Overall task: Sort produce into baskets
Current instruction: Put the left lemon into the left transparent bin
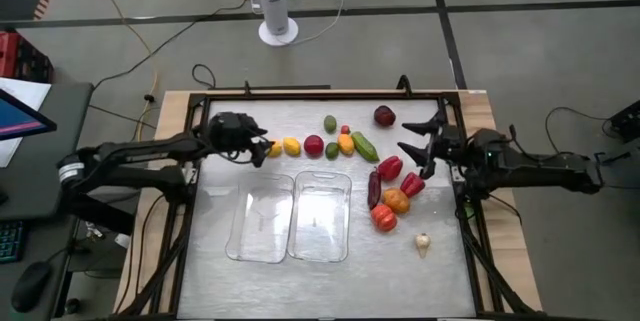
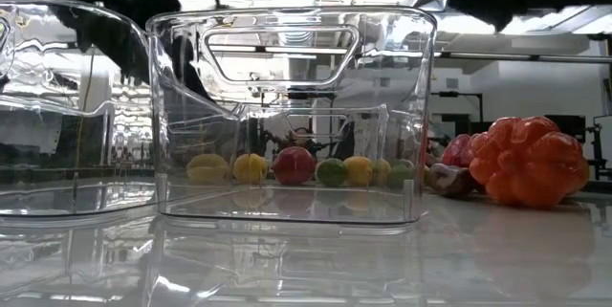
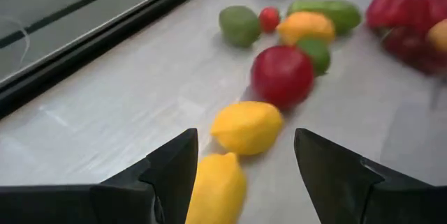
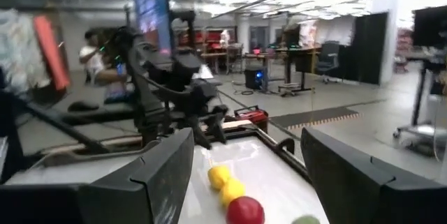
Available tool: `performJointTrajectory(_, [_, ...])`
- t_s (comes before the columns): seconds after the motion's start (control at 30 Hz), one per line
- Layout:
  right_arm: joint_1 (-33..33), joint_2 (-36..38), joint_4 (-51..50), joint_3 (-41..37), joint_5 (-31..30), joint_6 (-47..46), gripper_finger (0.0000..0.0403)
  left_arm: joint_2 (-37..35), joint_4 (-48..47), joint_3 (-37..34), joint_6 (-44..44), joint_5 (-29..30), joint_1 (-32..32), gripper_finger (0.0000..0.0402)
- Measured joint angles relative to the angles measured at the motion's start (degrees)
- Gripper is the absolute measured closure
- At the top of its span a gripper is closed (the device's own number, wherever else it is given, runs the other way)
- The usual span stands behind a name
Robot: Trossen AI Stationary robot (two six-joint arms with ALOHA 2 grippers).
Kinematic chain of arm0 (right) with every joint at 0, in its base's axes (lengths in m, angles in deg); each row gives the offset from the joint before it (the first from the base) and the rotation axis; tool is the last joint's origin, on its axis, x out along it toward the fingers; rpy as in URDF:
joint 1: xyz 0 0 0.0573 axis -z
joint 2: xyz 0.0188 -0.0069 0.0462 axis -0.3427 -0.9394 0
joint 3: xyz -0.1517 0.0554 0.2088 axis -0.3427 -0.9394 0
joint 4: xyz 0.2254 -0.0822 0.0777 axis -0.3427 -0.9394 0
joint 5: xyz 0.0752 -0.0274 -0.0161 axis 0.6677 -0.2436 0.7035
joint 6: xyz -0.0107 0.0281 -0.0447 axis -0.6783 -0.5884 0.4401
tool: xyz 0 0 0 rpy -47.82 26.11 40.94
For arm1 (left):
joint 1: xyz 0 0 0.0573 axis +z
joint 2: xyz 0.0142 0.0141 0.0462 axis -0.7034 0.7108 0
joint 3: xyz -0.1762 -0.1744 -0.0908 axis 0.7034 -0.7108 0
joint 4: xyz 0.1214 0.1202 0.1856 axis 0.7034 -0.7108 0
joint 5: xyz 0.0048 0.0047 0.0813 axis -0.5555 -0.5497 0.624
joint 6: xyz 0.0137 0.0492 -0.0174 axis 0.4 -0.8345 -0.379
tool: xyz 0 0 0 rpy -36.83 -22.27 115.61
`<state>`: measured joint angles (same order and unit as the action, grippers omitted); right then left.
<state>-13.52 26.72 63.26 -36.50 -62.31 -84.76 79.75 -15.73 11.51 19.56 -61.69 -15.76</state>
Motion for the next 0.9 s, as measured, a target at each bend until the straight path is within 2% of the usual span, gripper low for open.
performJointTrajectory(0.13, [-0.01,-6.24,0.12,3.76,3.50,2.00,0.0112,4.32,-1.19,3.91,-2.33,0.42,0.49,0.0177])
performJointTrajectory(0.4, [-1.84,-20.49,5.20,4.05,3.21,-1.01,0.0112,11.22,-21.08,17.25,-9.05,2.50,0.69,0.0177])
performJointTrajectory(0.63, [-4.16,-30.81,16.59,4.07,3.21,0.00,0.0112,17.00,-30.32,22.00,-15.38,2.20,0.69,0.0176])
performJointTrajectory(0.77, [-4.45,-34.59,19.17,4.07,3.20,1.27,0.0112,20.73,-31.53,23.14,-16.79,0.91,0.69,0.0154])
performJointTrajectory(0.9, [-4.13,-36.03,19.69,4.07,3.12,1.44,0.0112,24.25,-32.38,24.86,-18.81,1.63,0.28,0.0110])
